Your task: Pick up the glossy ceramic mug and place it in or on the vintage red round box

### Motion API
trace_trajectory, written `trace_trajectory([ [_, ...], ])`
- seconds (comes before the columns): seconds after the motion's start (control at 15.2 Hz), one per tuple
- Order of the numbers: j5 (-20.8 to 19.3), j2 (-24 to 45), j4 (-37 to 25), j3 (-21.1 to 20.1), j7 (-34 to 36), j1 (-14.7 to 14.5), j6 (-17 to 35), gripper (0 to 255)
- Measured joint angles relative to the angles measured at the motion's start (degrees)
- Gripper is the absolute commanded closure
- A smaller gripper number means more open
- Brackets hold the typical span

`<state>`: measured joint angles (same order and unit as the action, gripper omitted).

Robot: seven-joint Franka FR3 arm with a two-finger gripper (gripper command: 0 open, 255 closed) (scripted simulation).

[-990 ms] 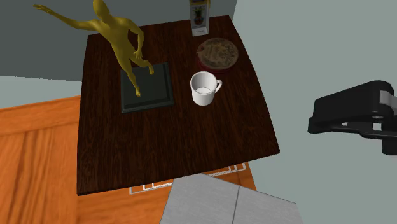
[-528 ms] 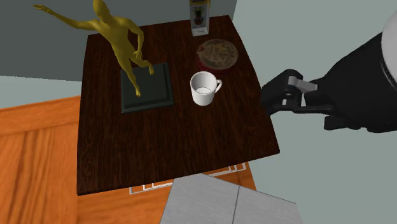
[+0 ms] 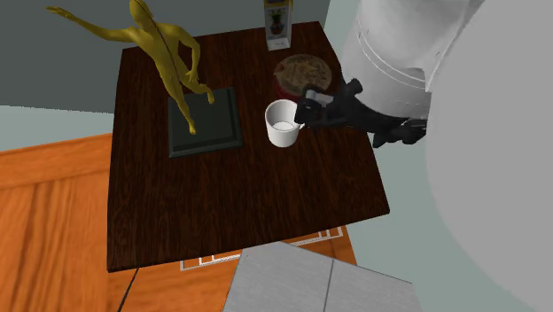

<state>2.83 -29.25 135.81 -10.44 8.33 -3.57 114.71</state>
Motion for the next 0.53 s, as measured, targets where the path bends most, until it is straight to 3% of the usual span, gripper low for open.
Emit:
trace_trajectory([
  [0.53, -3.08, 13.95, -3.06, -7.34, 7.7, -1.01, 10.82, 0],
])
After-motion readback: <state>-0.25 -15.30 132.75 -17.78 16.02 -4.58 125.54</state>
